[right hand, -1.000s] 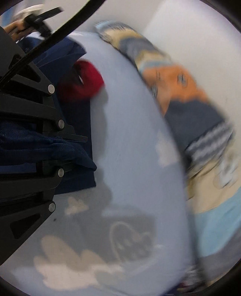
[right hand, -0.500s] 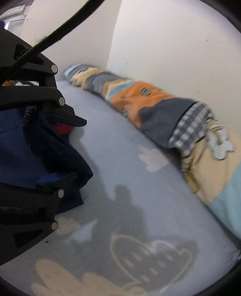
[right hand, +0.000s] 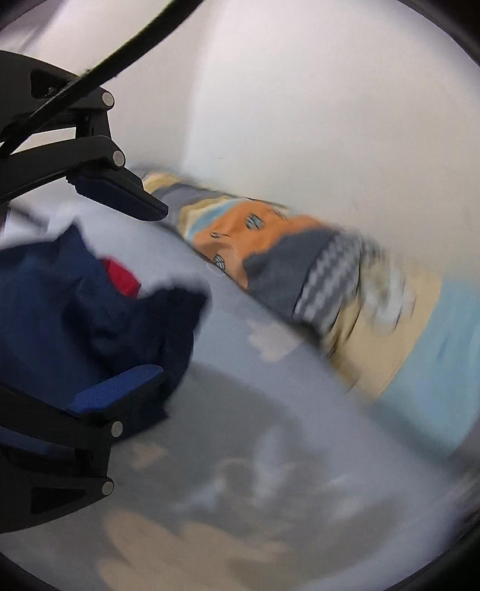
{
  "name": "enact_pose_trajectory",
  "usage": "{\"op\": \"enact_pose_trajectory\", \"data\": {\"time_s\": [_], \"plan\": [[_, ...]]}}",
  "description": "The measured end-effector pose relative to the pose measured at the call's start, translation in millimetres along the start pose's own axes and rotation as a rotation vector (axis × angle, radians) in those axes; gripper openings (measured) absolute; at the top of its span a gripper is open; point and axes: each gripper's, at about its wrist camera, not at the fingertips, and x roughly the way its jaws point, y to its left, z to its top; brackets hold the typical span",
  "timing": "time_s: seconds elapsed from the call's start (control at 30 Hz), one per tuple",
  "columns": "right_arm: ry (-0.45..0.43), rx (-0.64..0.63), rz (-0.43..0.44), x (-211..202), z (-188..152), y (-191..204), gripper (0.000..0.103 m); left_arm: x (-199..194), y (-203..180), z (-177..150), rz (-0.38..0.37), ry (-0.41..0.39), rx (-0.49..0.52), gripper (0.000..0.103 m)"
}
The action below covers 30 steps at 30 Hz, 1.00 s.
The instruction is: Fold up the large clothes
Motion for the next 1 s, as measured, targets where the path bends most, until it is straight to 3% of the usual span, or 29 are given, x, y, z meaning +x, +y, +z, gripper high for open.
{"op": "enact_pose_trajectory", "data": {"time_s": [0.1, 0.13, 0.27, 0.33, 0.37, 0.43, 0.47, 0.5, 0.57, 0.63, 0.67, 0.73, 0.8, 0.87, 0.9, 1.0], "plan": [[-0.083, -0.459, -0.254, -7, -40, 64, 0.083, -18, -36, -8, 0.008, -0.054, 0.112, 0.068], [-0.111, -0.555, -0.301, -7, -53, 78, 0.083, -22, -51, -11, 0.017, -0.063, 0.154, 0.068], [-0.085, -0.743, -0.334, 7, -89, 104, 0.078, -20, -101, -24, -0.036, -0.045, 0.260, 0.071], [0.051, -0.806, -0.317, 40, -117, 102, 0.071, -8, -120, -32, -0.023, -0.026, 0.302, 0.071], [0.106, -0.822, -0.309, 56, -129, 98, 0.061, 2, -130, -39, -0.013, -0.007, 0.332, 0.071], [0.221, -0.850, -0.336, 94, -158, 85, 0.057, 29, -144, -53, 0.075, 0.048, 0.402, 0.071], [0.276, -0.878, -0.364, 113, -170, 75, 0.049, 48, -145, -61, 0.136, 0.068, 0.435, 0.071], [0.301, -0.907, -0.424, 129, -176, 64, 0.049, 59, -141, -67, 0.193, 0.057, 0.448, 0.075], [0.279, -0.834, -0.487, 137, -163, 46, 0.049, 59, -128, -66, 0.213, 0.034, 0.415, 0.082], [0.221, -0.776, -0.626, 127, -145, 42, 0.049, 54, -119, -60, 0.220, 0.039, 0.389, 0.082], [0.202, -0.775, -0.612, 117, -142, 47, 0.049, 48, -117, -59, 0.203, 0.021, 0.381, 0.082], [0.226, -0.782, -0.408, 102, -149, 69, 0.049, 32, -116, -54, 0.145, -0.004, 0.361, 0.082], [0.229, -0.804, -0.332, 104, -164, 88, 0.049, 22, -124, -49, 0.090, -0.005, 0.316, 0.082], [0.286, -0.804, -0.257, 119, -178, 95, 0.049, 21, -138, -49, 0.022, 0.045, 0.286, 0.082], [0.316, -0.818, -0.287, 131, -188, 98, 0.049, 24, -145, -54, 0.021, 0.066, 0.293, 0.082], [0.375, -0.852, -0.374, 166, -203, 80, 0.049, 51, -157, -77, 0.138, 0.103, 0.367, 0.083]]}}
